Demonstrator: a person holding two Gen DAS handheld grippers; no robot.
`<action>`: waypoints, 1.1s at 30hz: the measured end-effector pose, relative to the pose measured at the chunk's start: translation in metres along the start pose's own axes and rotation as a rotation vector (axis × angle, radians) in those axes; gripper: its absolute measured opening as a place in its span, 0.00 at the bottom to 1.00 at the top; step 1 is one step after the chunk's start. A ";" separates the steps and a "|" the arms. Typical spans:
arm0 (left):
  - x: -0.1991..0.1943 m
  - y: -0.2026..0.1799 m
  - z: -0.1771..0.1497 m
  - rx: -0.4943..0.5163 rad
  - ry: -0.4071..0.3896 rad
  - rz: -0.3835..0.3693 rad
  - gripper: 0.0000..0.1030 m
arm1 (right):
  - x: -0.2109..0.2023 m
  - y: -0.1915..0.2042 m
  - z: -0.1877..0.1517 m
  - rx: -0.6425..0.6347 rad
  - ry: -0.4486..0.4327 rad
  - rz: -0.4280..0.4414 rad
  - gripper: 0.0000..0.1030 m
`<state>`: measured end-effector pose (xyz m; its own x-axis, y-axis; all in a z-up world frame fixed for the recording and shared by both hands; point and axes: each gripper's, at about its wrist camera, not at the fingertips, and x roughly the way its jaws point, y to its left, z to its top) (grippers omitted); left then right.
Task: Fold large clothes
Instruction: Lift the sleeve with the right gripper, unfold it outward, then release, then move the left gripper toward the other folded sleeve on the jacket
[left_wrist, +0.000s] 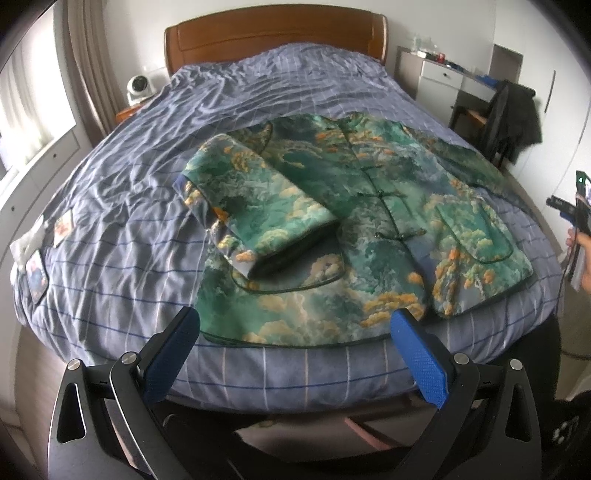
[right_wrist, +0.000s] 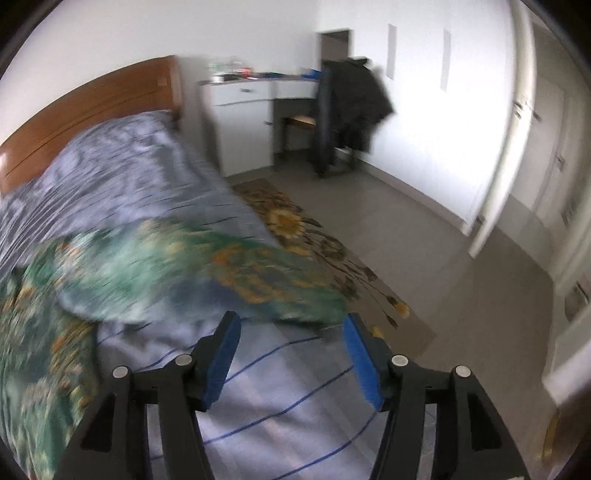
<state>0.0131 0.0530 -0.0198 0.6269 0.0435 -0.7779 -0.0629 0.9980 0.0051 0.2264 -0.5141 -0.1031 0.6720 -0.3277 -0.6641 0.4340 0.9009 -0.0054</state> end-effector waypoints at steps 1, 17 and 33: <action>0.001 0.000 0.000 0.002 0.000 0.003 1.00 | -0.008 0.012 -0.005 -0.028 -0.012 0.026 0.58; 0.005 0.002 -0.006 0.001 0.009 0.001 1.00 | -0.104 0.130 -0.060 -0.322 -0.083 0.298 0.58; 0.008 0.001 -0.011 0.001 0.020 0.000 1.00 | -0.153 0.174 -0.088 -0.483 -0.144 0.392 0.58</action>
<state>0.0100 0.0533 -0.0328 0.6114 0.0422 -0.7902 -0.0620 0.9981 0.0054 0.1468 -0.2821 -0.0680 0.8146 0.0472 -0.5781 -0.1569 0.9775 -0.1413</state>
